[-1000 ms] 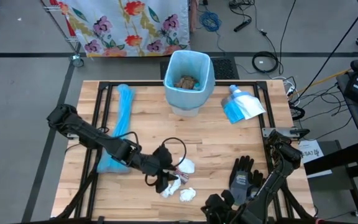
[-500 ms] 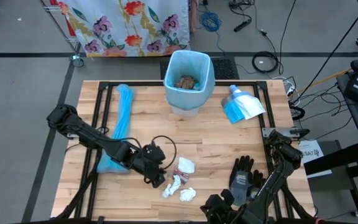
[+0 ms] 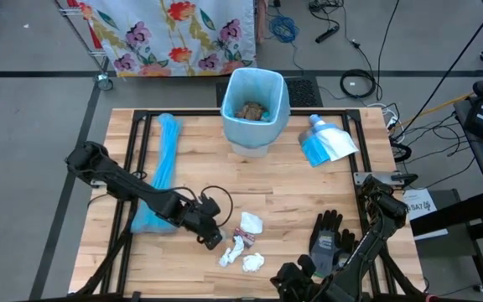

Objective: Place trash/remove bag and relplace
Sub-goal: Put the white plastic into the blue trash bag inside the white trash bin

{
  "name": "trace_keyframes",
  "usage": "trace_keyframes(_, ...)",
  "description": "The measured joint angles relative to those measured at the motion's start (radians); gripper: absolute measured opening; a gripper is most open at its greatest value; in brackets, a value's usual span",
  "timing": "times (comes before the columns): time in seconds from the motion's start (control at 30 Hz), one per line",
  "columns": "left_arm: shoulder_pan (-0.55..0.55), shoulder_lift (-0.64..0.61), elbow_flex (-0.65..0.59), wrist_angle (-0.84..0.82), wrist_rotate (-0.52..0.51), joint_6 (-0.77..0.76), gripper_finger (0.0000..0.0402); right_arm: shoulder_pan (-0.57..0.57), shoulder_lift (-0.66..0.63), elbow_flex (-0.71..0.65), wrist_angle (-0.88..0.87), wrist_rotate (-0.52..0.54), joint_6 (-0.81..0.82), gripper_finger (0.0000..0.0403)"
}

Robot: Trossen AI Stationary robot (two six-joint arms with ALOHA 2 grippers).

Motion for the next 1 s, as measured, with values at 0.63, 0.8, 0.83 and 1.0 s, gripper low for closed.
trace_keyframes(0.63, 0.024, 0.214, 0.007, 0.125, 0.017, -0.079, 0.0032, 0.047, 0.0, 0.0, 0.044, -0.003, -0.024, 0.0)
trace_keyframes(0.8, 0.005, 0.214, 0.071, 0.116, 0.019, -0.08, 0.0026, 0.067, 0.001, 0.0, 0.024, -0.003, -0.067, 0.0)
trace_keyframes(0.83, -0.003, 0.214, 0.089, 0.114, 0.018, -0.081, 0.0025, 0.069, 0.004, 0.0, 0.009, -0.003, -0.06, 0.0)
trace_keyframes(1.0, -0.03, 0.189, 0.189, 0.058, -0.015, -0.064, 0.0025, 0.059, 0.045, 0.001, -0.116, -0.073, 0.015, 0.0)
